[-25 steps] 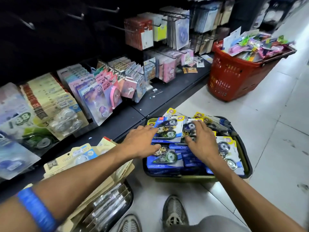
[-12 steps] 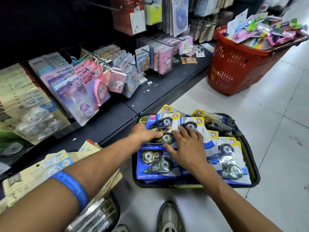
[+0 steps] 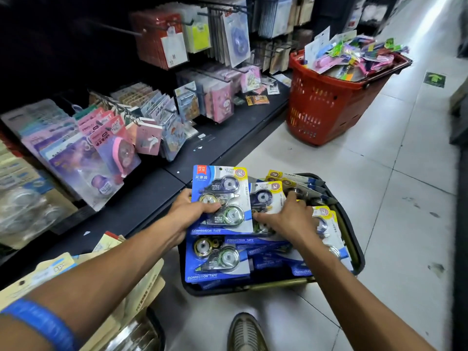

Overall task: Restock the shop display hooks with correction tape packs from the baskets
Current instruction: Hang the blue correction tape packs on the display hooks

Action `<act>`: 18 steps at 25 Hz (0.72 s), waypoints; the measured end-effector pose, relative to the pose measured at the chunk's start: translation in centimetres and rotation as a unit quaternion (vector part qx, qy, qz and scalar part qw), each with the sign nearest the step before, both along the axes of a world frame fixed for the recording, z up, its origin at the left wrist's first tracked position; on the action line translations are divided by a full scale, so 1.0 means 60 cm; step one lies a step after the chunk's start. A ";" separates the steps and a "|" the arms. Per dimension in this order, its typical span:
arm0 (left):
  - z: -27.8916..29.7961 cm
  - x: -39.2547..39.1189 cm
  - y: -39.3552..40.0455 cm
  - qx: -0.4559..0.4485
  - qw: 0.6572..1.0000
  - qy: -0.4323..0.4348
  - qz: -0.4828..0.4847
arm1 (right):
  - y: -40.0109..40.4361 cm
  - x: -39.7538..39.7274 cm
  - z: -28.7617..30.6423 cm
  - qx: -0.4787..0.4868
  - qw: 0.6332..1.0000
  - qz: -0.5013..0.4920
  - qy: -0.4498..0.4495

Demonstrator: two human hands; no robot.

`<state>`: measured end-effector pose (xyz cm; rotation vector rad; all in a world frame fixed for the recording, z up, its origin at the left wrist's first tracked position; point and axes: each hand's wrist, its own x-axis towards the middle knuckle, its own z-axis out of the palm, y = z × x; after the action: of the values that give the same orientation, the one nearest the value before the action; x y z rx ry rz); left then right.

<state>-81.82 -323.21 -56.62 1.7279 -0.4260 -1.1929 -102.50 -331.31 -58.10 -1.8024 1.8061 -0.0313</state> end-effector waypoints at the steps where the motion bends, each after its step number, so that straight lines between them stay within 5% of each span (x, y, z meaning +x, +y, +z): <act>1: 0.000 0.001 0.004 -0.003 1.000 -0.005 -0.004 | -0.005 0.001 0.002 0.028 0.999 -0.016 -0.017; 7: -0.002 0.006 0.021 -0.030 0.999 -0.032 -0.007 | -0.020 -0.009 -0.010 0.066 0.990 -0.064 -0.109; 13: 0.003 0.022 0.021 -0.069 0.997 -0.018 0.026 | 0.005 -0.021 -0.002 0.127 0.911 -0.190 -0.344; 18: 0.020 0.047 0.023 -0.098 0.992 0.012 0.072 | 0.017 -0.051 0.024 0.135 0.860 -0.219 -0.440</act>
<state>-79.03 -321.81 -55.42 1.5468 -0.3845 -1.0318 -105.55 -330.29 -56.66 -0.8877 1.3800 -0.6386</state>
